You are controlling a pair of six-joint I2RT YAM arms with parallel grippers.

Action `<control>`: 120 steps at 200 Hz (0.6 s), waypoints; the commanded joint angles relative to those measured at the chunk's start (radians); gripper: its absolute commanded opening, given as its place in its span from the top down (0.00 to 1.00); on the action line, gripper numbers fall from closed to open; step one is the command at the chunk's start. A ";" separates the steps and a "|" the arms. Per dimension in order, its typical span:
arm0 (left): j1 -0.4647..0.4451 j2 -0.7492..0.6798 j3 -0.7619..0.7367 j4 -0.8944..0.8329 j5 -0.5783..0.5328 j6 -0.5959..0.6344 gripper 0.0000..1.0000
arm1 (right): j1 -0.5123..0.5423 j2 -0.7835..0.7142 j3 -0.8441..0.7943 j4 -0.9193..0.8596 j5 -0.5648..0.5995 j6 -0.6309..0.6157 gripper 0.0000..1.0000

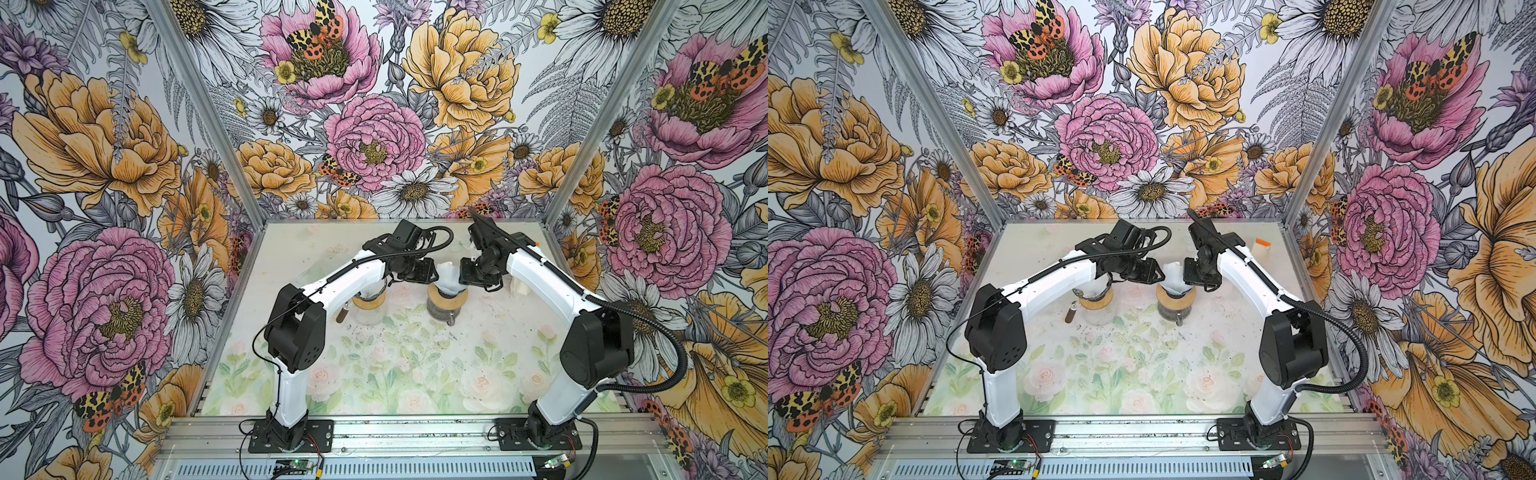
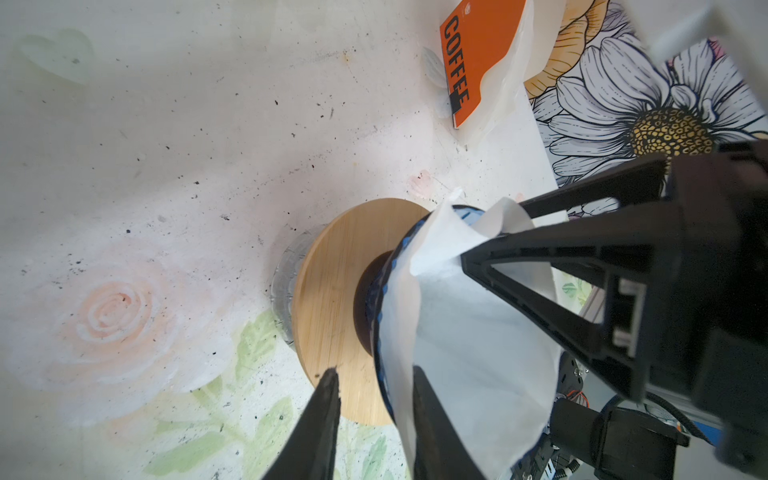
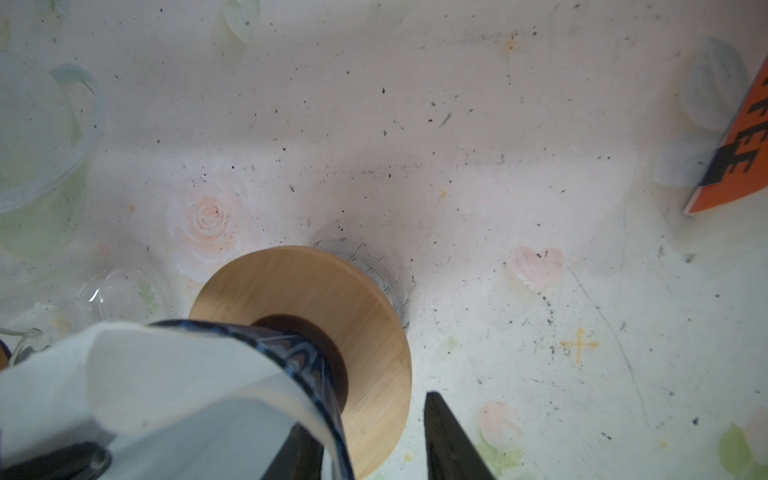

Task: Place the coffee filter in the dripper
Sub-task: 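Lower the filter into the blue dripper with both grippers, pressing it down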

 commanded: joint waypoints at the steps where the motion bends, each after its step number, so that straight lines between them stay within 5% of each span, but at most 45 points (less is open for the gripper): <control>1: 0.005 0.003 0.003 -0.006 -0.017 0.014 0.69 | -0.005 0.011 -0.001 0.010 -0.003 0.000 0.59; 120: 0.000 -0.036 0.046 -0.006 -0.052 0.011 0.53 | -0.001 -0.034 0.024 0.012 -0.004 -0.003 0.59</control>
